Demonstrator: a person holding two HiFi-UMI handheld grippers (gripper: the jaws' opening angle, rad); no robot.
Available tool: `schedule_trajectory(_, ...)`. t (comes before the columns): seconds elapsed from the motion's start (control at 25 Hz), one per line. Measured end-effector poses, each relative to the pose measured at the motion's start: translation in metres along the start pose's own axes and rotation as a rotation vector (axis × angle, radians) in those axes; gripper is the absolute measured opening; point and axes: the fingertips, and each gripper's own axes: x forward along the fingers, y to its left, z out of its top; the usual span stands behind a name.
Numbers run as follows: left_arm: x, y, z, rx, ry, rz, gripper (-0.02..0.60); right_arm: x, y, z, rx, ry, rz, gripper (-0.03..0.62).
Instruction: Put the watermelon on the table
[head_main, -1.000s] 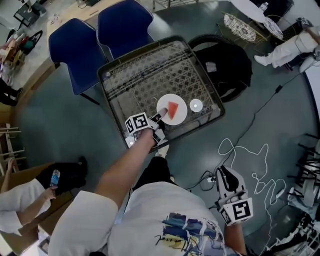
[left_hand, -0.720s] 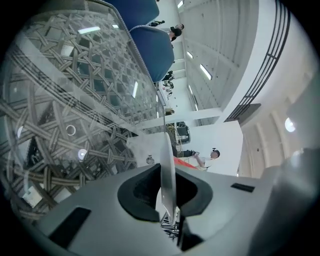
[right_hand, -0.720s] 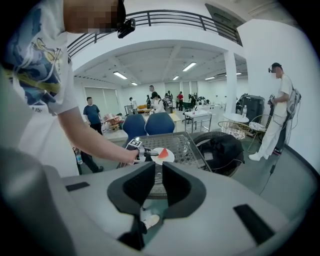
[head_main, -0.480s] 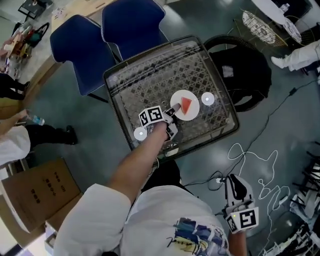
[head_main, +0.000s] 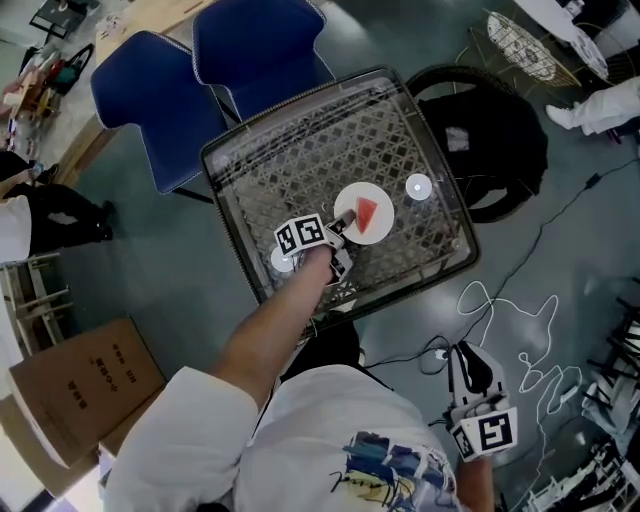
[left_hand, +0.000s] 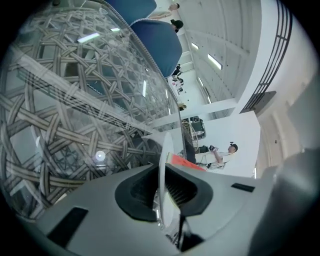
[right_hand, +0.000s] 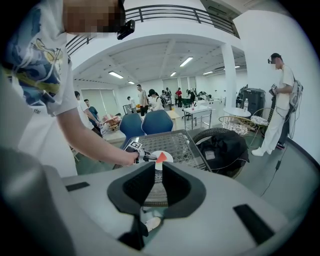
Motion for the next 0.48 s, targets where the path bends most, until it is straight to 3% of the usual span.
schedule_trajectory(0.32,-0.007,0.01,0.002,0.079,0.008,0.104,0.044,0.004,-0.002,0.002,0.007,-0.001,0.004,0.039)
schedule_trajectory(0.48,-0.014,0.011,0.004,0.06,0.003,0.119,0.083,0.001,0.002,0.001,0.008,-0.002,0.007,0.039)
